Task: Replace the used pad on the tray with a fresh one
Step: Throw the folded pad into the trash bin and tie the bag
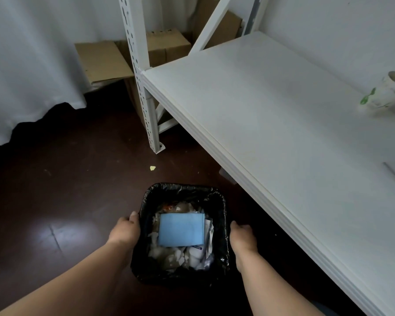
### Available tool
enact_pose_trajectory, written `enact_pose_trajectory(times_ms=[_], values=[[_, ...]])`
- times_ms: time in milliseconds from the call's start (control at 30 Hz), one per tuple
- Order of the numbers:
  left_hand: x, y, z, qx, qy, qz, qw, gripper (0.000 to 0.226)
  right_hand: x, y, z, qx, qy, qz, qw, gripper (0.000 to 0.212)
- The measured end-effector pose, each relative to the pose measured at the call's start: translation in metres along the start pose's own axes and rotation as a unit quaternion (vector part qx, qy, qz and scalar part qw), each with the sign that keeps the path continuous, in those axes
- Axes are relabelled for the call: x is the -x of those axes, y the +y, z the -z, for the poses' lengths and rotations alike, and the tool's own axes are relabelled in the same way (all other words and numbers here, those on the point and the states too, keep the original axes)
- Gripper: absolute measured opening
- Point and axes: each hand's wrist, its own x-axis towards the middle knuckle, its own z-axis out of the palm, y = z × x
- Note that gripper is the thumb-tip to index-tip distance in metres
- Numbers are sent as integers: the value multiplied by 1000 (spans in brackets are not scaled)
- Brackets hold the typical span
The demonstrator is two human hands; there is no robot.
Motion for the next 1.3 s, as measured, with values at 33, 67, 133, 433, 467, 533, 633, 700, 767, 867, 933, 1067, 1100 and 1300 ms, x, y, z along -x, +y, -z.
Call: enact_pose_trajectory(times_ms=[33,67,133,433,467,533,633,700,767,867,933,1067,1100,1300], values=[[1,-4,-1,28,-30,34,999,63,0,5,-1,-69,-56,-56,994,52],[2,-7,-2,59,-51,61,995,67,4,8,-1,-132,-117,-110,978,55],[5,-12,-4,104,-69,96,987,67,12,12,-2,-193,-215,-162,944,66],[8,-9,5,175,-44,125,976,15,3,4,-3,-185,-52,-71,979,27],[6,-10,7,146,-28,105,983,13,3,4,-4,-148,-22,-44,988,31],[0,-15,9,42,12,47,998,12,8,6,-3,-99,23,-12,995,34],[10,-18,10,-58,61,-22,996,16,18,13,1,-55,71,44,995,30],[27,-11,8,-74,77,-68,992,16,24,13,2,-22,77,84,993,25],[35,-7,5,-78,72,-92,990,16,27,10,5,5,59,103,993,18],[36,-9,6,-89,65,-91,990,13,24,9,9,45,30,110,992,14],[35,-14,9,-116,56,-89,988,10,20,12,12,79,13,107,991,16],[38,-21,10,-162,36,-75,983,9,24,19,15,110,14,100,989,18],[40,-20,9,-170,36,-78,982,9,26,19,14,104,20,94,990,21],[56,-9,4,-219,80,-160,959,10,40,7,10,111,34,105,988,26]])
